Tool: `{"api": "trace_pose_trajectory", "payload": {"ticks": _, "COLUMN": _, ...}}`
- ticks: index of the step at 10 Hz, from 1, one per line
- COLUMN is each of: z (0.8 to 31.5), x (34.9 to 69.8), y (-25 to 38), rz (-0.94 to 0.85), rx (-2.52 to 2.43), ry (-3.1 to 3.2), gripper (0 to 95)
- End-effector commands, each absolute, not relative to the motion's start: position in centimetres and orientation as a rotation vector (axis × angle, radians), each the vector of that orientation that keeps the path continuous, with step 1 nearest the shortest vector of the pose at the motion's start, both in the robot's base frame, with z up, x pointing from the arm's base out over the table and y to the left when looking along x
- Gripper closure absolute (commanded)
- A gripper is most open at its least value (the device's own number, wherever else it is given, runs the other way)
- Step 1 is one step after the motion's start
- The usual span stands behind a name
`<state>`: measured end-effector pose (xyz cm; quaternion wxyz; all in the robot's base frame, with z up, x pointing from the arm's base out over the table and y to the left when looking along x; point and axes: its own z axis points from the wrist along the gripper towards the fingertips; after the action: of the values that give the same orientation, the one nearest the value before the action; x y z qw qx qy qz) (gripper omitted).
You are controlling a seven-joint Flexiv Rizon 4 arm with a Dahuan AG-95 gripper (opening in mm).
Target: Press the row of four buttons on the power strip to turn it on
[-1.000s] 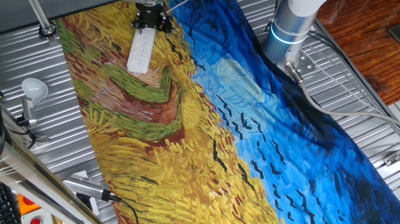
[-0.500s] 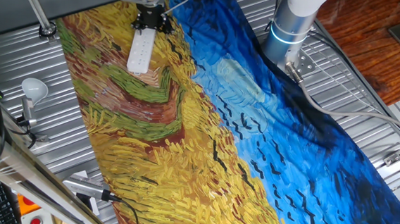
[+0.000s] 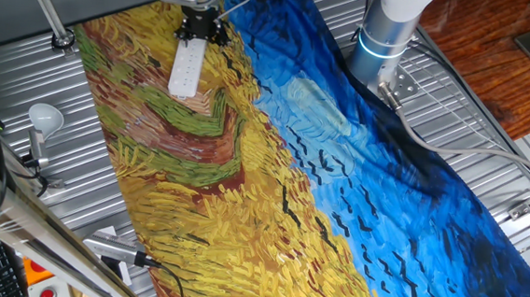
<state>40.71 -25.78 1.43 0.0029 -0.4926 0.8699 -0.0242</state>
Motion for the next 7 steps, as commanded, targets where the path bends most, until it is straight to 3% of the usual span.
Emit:
{"api": "trace_pose_trajectory", "payload": {"ticks": 1, "z": 1.17, "x": 40.71, "y": -25.8, "rz": -0.09, "rx": -1.55, "ry": 2.725, "gripper": 0.0}}
{"api": "trace_pose_trajectory", "payload": {"ticks": 7, "z": 0.45, "x": 40.55, "y": -26.51, "rz": -0.099, "rx": -1.548, "ry": 2.707, "gripper": 0.0}}
